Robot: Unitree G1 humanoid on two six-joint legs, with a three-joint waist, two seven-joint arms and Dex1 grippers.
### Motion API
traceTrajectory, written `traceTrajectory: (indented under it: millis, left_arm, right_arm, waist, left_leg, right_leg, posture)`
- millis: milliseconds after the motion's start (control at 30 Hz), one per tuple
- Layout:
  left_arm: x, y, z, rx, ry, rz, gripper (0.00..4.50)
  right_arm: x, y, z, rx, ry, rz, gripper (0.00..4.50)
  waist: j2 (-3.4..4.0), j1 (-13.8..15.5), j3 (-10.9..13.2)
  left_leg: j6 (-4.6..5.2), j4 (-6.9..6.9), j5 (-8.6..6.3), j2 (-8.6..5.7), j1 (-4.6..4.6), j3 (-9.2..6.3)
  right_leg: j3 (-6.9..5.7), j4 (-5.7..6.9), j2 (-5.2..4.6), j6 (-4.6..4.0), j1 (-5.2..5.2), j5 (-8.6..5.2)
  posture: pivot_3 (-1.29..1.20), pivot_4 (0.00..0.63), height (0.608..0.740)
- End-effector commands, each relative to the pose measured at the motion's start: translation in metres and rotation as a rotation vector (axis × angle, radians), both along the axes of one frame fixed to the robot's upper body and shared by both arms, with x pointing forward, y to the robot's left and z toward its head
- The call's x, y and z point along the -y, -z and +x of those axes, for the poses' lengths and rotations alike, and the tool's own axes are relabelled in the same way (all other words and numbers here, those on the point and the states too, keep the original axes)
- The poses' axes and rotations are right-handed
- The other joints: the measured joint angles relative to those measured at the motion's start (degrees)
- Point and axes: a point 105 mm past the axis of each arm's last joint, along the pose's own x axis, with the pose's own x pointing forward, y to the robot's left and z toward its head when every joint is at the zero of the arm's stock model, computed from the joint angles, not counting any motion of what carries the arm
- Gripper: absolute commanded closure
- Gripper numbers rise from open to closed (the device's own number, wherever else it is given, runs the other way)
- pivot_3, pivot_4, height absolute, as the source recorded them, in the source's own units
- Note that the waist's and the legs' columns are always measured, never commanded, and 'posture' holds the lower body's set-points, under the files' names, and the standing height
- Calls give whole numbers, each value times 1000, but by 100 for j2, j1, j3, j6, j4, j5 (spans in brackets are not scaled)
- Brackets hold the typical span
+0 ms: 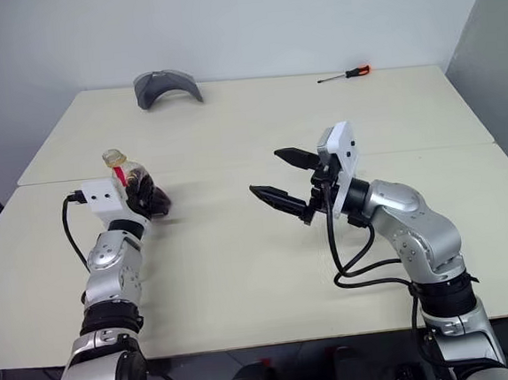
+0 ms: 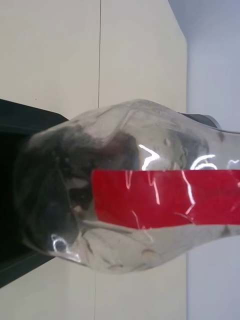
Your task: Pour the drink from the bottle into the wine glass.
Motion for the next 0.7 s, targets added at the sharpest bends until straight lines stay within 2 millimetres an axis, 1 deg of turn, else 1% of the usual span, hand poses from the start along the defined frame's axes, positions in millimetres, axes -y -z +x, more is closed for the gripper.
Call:
traceTrajectory:
  millis: [33, 67, 100, 167, 300, 400, 500, 567, 633, 700]
  left_arm:
    - [-6, -18, -1, 70, -12, 0, 3761]
    - [-7, -17, -1, 68, -15, -3, 3039]
    - [-7, -16, -2, 66, -17, -4, 2791]
    - [-7, -15, -3, 65, -21, -11, 2108]
    - [-9, -10, -14, 58, -48, -27, 811]
    - [-9, -9, -25, 58, -52, -28, 12]
    - [-9, -8, -37, 47, -62, -25, 12]
    - [-8, -9, -49, 38, -60, -27, 12]
    - [-4, -9, -63, 21, -40, -19, 12]
    - [7, -13, -74, 5, 43, 25, 12]
  right_arm:
    - [-1, -13, -4, 59, -16, 16, 0]
    - [0, -13, -3, 59, -15, 16, 0]
    - [0, -13, -3, 59, -14, 16, 0]
    - [0, -14, -2, 60, -12, 16, 0]
    - [2, -13, -1, 61, -7, 17, 0]
    - [2, -11, -1, 57, -9, 14, 0]
    - [2, -11, -2, 57, -14, 14, 0]
    - [3, -10, -3, 55, -20, 5, 0]
    - [6, -9, -5, 53, -21, -4, 0]
    - [10, -7, -5, 48, -11, -23, 0]
  waist:
    - [0, 0, 0]
    - [0, 0, 0]
    - [0, -1, 0]
    - [0, -1, 0]
    - [0, -10, 0]
    - [0, -11, -1]
    - [0, -10, -1]
    - [-1, -9, -1]
    - [-1, -8, -2]
    - [-2, -6, -2]
  left_leg:
    - [0, 0, 0, 0, 0, 0]
    - [-1, 0, 1, 0, 0, 0]
    - [-1, 0, 1, 0, 0, 0]
    - [-1, 0, 1, 0, 0, 0]
    - [-1, 0, 1, 0, 1, 2]
    - [-1, -1, 1, 2, 1, 1]
    - [0, -1, 0, 2, 2, 0]
    - [1, 0, 0, 2, 1, 0]
    - [3, -1, -2, 2, 0, 1]
    - [8, -1, -5, 2, 0, 1]
  right_leg:
    - [0, 0, 0, 0, 0, 0]
    - [0, 0, 0, 0, 0, 0]
    - [0, 0, 0, 0, 0, 0]
    - [0, 1, 0, 0, 0, 0]
    - [2, 1, 0, 0, 0, 0]
    - [3, 0, 0, 0, 0, 0]
    - [3, 1, 0, 0, 0, 0]
    - [3, 1, 0, 0, 0, 0]
    - [5, -1, -1, 0, 0, 0]
    - [6, -2, -1, 0, 0, 0]
  posture:
    - [0, 150, 740]
    - [0, 150, 740]
    - [0, 150, 740]
    - [0, 150, 740]
    - [0, 150, 740]
    - [0, 150, 740]
    - [0, 150, 740]
    - [0, 150, 740]
    - [0, 150, 740]
    - [0, 150, 740]
